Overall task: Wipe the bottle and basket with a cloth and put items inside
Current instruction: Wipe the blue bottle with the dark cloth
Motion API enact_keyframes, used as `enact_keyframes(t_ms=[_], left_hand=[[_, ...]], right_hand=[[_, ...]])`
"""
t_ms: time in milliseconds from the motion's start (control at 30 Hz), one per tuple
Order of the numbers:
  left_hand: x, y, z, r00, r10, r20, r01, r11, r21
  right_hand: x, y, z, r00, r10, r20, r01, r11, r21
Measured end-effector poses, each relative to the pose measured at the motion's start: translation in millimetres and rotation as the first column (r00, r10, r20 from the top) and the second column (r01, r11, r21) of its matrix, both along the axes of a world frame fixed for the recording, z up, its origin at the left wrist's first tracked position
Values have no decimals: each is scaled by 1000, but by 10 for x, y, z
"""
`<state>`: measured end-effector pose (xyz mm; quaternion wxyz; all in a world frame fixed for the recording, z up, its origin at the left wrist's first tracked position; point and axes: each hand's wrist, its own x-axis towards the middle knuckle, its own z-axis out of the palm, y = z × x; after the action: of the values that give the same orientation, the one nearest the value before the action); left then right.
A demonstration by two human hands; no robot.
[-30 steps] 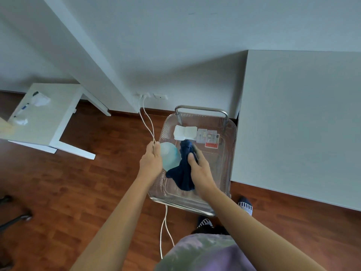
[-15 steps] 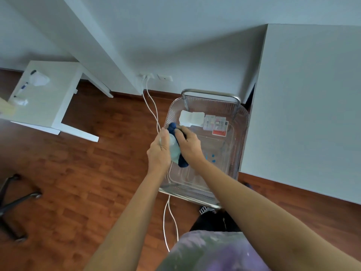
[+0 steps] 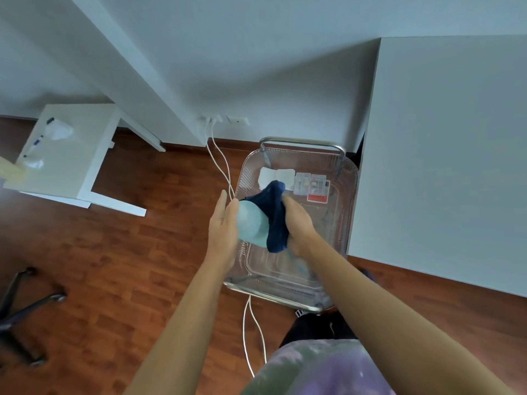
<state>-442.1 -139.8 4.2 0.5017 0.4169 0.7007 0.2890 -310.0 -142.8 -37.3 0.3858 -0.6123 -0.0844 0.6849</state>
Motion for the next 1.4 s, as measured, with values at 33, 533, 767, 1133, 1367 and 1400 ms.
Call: enact_keyframes(t_ms=[33, 533, 767, 1133, 1367, 1400], left_hand=[[56, 18, -4, 997, 73, 38, -72, 997, -19], [-4, -113, -110, 986, 126, 110, -127, 992, 3], [-87, -84, -83, 994, -107, 19, 107, 994, -7], [-305, 62, -61, 949, -307, 68, 311, 948, -70], [37, -269, -167, 971, 228, -76, -202, 945, 256], [140, -355, -202, 953, 292, -74, -258, 917, 303]], right_hand=[[-60, -43, 24, 1000, 15, 19, -17, 994, 106], [-408, 414, -371, 969, 239, 62, -236, 970, -49], [-328, 275, -811, 972, 234, -3, -229, 952, -204], [-632, -175, -169, 987, -111, -112, 143, 929, 340], [-436, -115, -401, 997, -68, 33, 66, 996, 56], [-451, -147, -382, 998, -58, 22, 56, 995, 77]])
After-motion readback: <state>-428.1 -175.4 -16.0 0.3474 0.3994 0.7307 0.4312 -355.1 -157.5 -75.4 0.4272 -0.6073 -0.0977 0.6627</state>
